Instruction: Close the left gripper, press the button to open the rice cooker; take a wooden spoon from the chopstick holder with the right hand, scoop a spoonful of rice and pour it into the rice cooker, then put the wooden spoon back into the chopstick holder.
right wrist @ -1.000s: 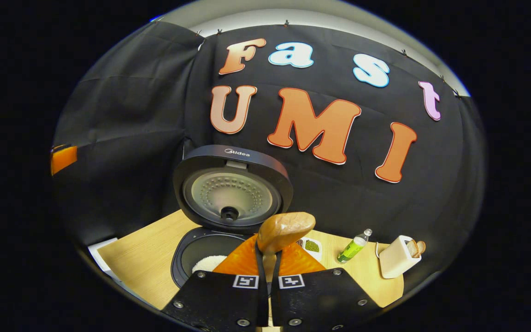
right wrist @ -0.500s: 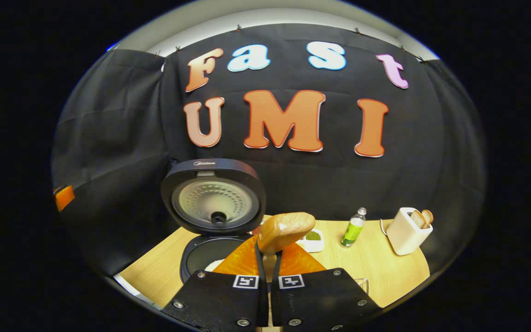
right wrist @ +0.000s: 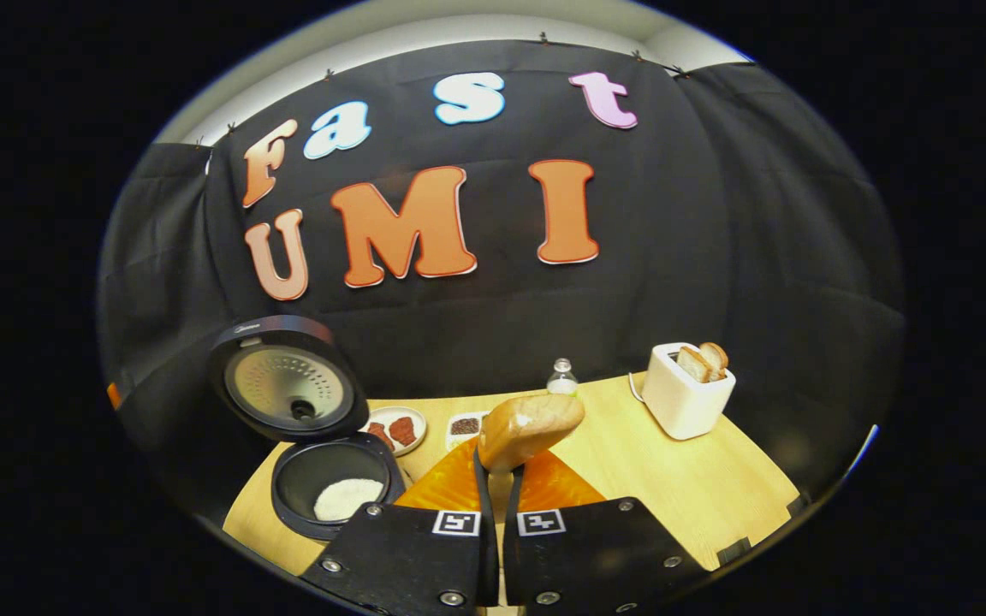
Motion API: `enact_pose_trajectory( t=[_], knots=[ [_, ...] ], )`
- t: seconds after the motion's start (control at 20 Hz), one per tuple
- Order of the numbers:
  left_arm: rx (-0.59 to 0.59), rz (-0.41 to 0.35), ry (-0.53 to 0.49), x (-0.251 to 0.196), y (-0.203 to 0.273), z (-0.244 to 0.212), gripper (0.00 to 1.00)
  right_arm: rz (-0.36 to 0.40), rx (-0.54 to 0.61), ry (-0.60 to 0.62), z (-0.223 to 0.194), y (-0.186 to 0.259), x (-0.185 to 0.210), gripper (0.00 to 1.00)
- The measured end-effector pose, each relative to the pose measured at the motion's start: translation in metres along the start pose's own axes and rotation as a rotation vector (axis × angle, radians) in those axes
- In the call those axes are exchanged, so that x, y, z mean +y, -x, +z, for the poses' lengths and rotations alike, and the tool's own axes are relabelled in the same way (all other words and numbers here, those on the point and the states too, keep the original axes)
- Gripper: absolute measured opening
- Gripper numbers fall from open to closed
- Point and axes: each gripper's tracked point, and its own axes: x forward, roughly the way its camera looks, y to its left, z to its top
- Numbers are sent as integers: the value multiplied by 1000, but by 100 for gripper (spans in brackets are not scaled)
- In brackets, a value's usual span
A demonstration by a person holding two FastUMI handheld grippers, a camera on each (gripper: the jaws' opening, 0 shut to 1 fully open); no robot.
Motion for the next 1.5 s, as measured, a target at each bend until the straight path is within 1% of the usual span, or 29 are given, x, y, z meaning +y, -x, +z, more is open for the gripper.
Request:
enact_pose_trajectory(
  t=[0.25, 0.35, 0.5, 0.65, 0.7, 0.75, 0.9, 0.95, 1.1, 1.2, 1.25, 1.3, 1.35, 1.4, 1.45, 1.5],
  knots=[
    [-6, 12, -34, -27, 8, -3, 99, -46, 66, -42, -27, -20, -48, 2],
    [-1, 27, -43, -37, 9, -7, 97, -46, 109, -71, -42, -23, -57, 2],
    [-4, 30, -29, -51, 11, -6, 100, -47, 176, -113, -71, -37, -71, 1],
    [-9, 41, -16, -59, 10, -5, 99, -44, 232, -142, -98, -55, -78, 1],
    [-6, 44, -13, -62, 9, -6, 100, -40, 250, -150, -105, -60, -79, 1],
    [-4, 48, -12, -64, 8, -6, 99, -36, 267, -156, -113, -65, -80, 1],
    [1, 66, -15, -68, 9, -7, 99, -22, 323, -173, -134, -74, -82, 2],
    [1, 69, -15, -70, 9, -6, 100, -17, 345, -180, -141, -75, -82, 2],
    [4, 77, -13, -74, 10, -2, 99, -5, 374, -208, -153, -81, -84, 2],
    [3, 85, -17, -75, 11, 1, 100, 2, 372, -235, -154, -85, -84, 6],
    [4, 87, -20, -76, 12, 3, 100, -2, 379, -243, -156, -84, -86, 10],
    [3, 89, -22, -77, 13, 5, 100, -19, 383, -248, -156, -86, -93, 11],
    [-2, 90, -22, -78, 14, 9, 100, -40, 385, -251, -156, -84, -101, 15],
    [-7, 84, -20, -81, 13, 12, 99, -65, 389, -256, -156, -83, -109, 12],
    [-13, 81, -19, -84, 13, 16, 99, -76, 385, -269, -155, -83, -116, 22],
    [-19, 79, -19, -85, 12, 18, 98, -78, 381, -289, -153, -86, -121, 28]
  ],
)
